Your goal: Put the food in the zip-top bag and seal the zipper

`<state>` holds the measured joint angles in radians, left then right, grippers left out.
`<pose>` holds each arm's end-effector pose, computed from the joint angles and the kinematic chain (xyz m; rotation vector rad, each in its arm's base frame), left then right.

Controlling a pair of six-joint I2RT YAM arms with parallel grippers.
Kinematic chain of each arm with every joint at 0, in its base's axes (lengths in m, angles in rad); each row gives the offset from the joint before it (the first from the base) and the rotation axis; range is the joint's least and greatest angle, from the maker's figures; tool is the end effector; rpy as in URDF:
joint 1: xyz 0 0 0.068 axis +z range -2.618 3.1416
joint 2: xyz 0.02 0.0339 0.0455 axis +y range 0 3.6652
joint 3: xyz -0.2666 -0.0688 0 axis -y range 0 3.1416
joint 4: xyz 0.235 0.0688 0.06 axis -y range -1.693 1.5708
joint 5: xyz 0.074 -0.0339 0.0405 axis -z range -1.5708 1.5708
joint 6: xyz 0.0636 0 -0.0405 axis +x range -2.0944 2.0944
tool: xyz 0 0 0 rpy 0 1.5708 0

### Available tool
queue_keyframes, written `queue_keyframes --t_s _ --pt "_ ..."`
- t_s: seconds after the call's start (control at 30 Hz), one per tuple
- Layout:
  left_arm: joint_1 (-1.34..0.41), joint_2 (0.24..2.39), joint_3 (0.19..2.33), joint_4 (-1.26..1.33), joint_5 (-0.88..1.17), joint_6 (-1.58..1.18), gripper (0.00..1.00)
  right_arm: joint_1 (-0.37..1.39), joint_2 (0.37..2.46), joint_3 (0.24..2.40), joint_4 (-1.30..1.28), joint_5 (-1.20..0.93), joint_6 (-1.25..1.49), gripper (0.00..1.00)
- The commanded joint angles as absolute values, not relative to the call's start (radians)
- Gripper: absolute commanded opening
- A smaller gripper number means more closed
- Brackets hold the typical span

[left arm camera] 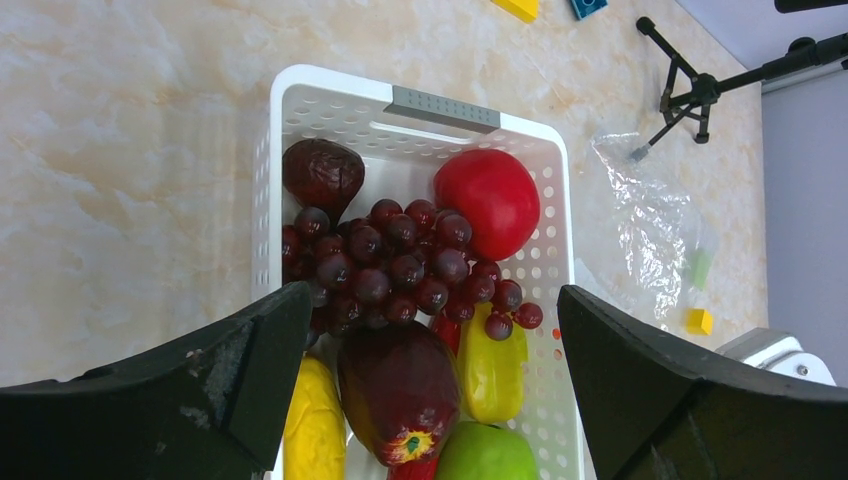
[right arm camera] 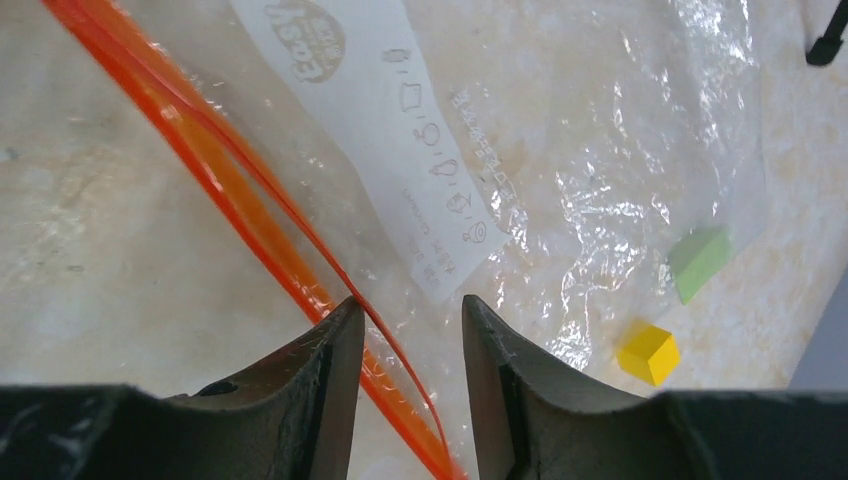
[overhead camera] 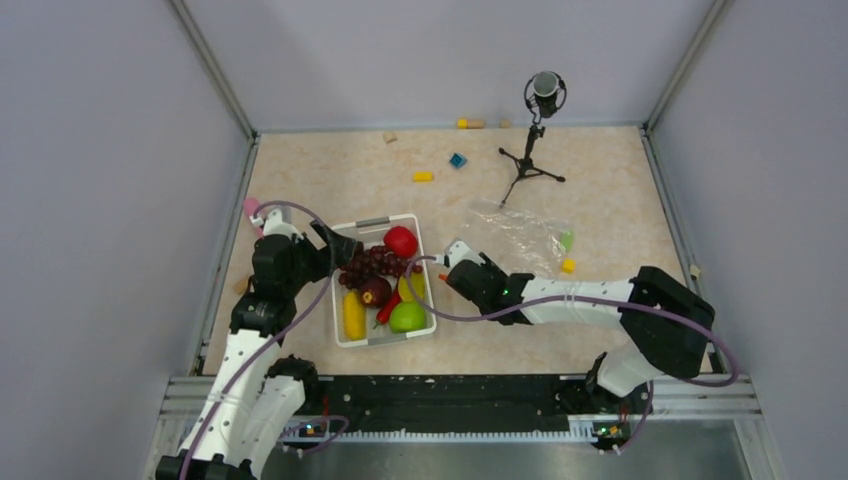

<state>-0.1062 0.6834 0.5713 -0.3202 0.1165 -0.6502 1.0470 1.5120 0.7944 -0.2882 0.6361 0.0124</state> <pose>0.1763 -0.0262 0.2577 -0.4770 1.9949 -0.5954 0.1767 0.2304 0.1646 -0.9584 2.1344 -0.3201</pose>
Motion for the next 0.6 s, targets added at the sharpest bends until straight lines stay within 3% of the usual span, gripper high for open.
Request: queue_keyframes --t_s 0.0,0.17,0.37,0.5,0.57 --pt "-0.107 0.688 0.568 -0.268 0.132 -0.632 0.98 1.024 1.483 0.757 -0.199 0.737 0.072 0.40" --pt "-0.107 0.690 0.566 -0.262 0.132 -0.633 0.98 1.011 1.522 0.750 -0.140 0.835 0.061 0.38" --pt "-0.107 0.694 0.566 -0.259 0.133 -0.634 0.98 1.004 1.557 0.765 -0.101 0.896 0.056 0.17" --pt "-0.107 0.696 0.565 -0.256 0.159 -0.634 0.98 1.000 1.519 0.819 -0.208 0.902 0.174 0.00" --pt "-0.107 0.697 0.563 -0.245 0.184 -0.637 0.98 0.998 1.487 0.867 -0.345 0.902 0.268 0.00"
